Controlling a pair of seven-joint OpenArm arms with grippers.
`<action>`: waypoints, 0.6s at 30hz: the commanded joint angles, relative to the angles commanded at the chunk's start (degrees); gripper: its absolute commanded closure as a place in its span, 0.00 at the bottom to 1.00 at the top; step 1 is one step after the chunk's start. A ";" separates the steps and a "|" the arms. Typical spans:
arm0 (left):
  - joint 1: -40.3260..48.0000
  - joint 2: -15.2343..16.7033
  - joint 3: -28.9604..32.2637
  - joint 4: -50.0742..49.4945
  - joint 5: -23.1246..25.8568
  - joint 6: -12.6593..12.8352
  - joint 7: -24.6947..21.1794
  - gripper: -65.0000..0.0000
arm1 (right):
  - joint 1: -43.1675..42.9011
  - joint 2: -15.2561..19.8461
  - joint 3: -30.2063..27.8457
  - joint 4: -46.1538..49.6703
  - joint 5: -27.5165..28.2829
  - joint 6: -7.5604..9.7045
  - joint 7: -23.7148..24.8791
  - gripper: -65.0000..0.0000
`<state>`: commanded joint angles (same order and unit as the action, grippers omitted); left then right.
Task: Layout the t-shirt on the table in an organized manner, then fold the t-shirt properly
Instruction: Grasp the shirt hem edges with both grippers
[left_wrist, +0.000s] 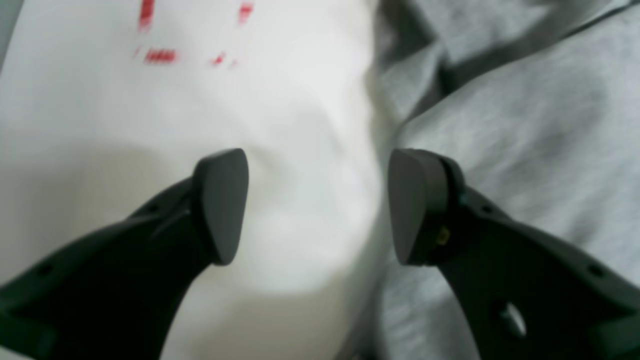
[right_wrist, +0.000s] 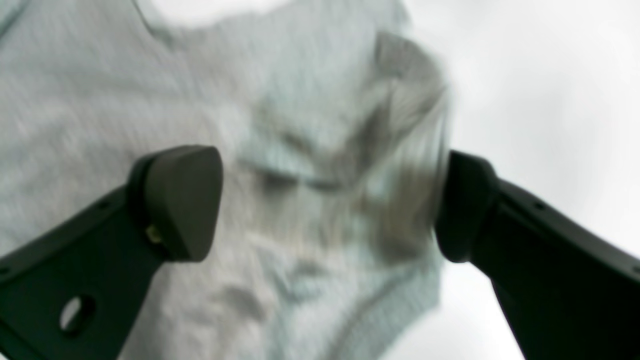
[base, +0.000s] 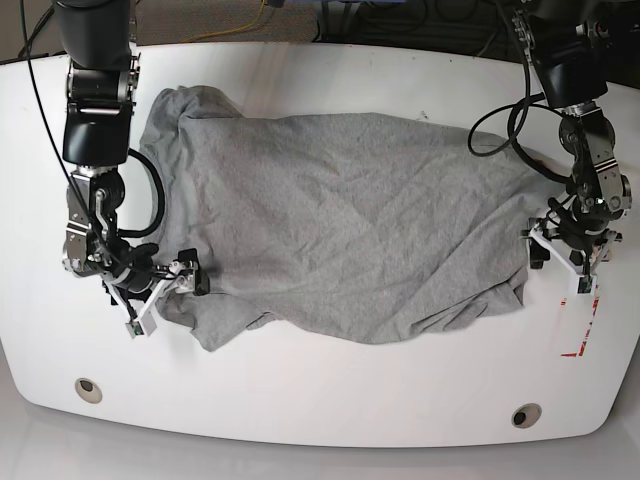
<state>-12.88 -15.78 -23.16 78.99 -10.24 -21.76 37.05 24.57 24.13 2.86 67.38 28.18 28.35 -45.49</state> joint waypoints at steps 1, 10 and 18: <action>-0.35 0.00 -0.79 -0.09 -0.35 -0.09 0.00 0.36 | -0.35 0.00 -0.09 0.53 0.00 0.00 0.00 0.06; -5.36 2.02 -1.58 -5.98 -2.29 0.09 -1.23 0.36 | -3.08 0.09 -0.18 1.23 0.18 0.26 0.00 0.08; -9.05 4.92 -1.49 -13.45 -2.11 0.00 -4.22 0.37 | -5.19 0.09 0.00 1.76 0.26 0.44 0.00 0.08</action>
<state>-21.93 -10.86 -24.66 65.54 -12.35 -21.76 32.84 19.38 24.22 2.86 69.14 28.44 28.79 -45.49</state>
